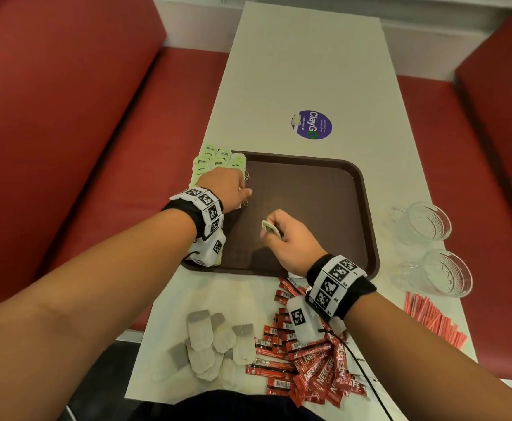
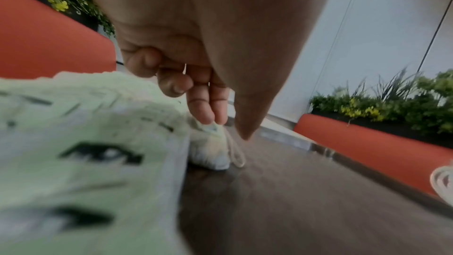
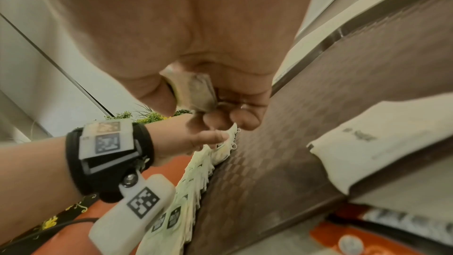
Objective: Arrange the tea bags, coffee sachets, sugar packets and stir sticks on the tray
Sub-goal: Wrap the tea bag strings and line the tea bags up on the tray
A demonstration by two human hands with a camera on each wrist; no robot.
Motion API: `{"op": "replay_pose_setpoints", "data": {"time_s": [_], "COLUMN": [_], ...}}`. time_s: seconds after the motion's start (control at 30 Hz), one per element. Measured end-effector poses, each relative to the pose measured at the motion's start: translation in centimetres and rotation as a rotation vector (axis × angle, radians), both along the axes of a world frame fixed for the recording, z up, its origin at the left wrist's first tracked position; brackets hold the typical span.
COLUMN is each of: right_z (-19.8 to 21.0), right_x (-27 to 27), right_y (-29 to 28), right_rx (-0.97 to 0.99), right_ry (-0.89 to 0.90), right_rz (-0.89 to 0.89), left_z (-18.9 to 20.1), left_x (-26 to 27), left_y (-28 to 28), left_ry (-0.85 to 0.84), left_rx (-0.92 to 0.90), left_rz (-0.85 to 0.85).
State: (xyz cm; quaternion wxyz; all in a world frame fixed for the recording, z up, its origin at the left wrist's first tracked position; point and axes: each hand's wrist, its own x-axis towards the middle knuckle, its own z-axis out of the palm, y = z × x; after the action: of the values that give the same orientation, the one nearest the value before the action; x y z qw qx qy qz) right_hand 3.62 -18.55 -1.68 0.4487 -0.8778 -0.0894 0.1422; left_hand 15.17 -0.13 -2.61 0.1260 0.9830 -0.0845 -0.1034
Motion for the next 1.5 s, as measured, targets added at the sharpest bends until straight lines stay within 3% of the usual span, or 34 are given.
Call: {"op": "replay_pose_setpoints", "data": {"time_s": [0.13,0.23,0.4,0.6,0.77,0.97,1.13,1.33,1.5], "right_z": [0.0,0.0,-0.2,-0.9,-1.0,-0.8,-1.4,-2.7,-2.8], "right_x": [0.6,0.8,0.9,-0.4,-2.5,-5.1,-6.2,-7.0,-6.9], "right_y": [-0.2,-0.1,0.4,0.4,0.6,1.7,2.5,3.5,3.3], "right_rx": [-0.02,0.017,-0.013,0.013,-0.219,-0.474,-0.572,-0.662,-0.641], "right_ry": [-0.015,-0.035,-0.053,0.026,0.114,0.058,0.062,0.032,0.002], "right_rz": [-0.045,-0.064,-0.002,-0.012,0.267,0.585,0.688,0.761,0.747], "left_z": [2.8,4.3,3.2,2.2,-0.3,-1.4,-1.8,-1.7,-1.9], "left_x": [-3.0,-5.6,-6.6,-5.5,-3.4,-0.3,0.9,0.3,-0.4], "left_y": [0.0,0.2,1.0,2.6,3.7,3.2,2.9,1.6,0.3], "left_ry": [0.024,0.111,0.088,0.113,0.214,0.051,0.061,-0.033,0.019], "left_rx": [-0.475,-0.58,-0.52,-0.492,-0.292,-0.23,-0.193,-0.08,0.092], "left_rz": [-0.122,-0.279,-0.363,-0.084,0.002,0.094,0.136,0.089,-0.018]}}
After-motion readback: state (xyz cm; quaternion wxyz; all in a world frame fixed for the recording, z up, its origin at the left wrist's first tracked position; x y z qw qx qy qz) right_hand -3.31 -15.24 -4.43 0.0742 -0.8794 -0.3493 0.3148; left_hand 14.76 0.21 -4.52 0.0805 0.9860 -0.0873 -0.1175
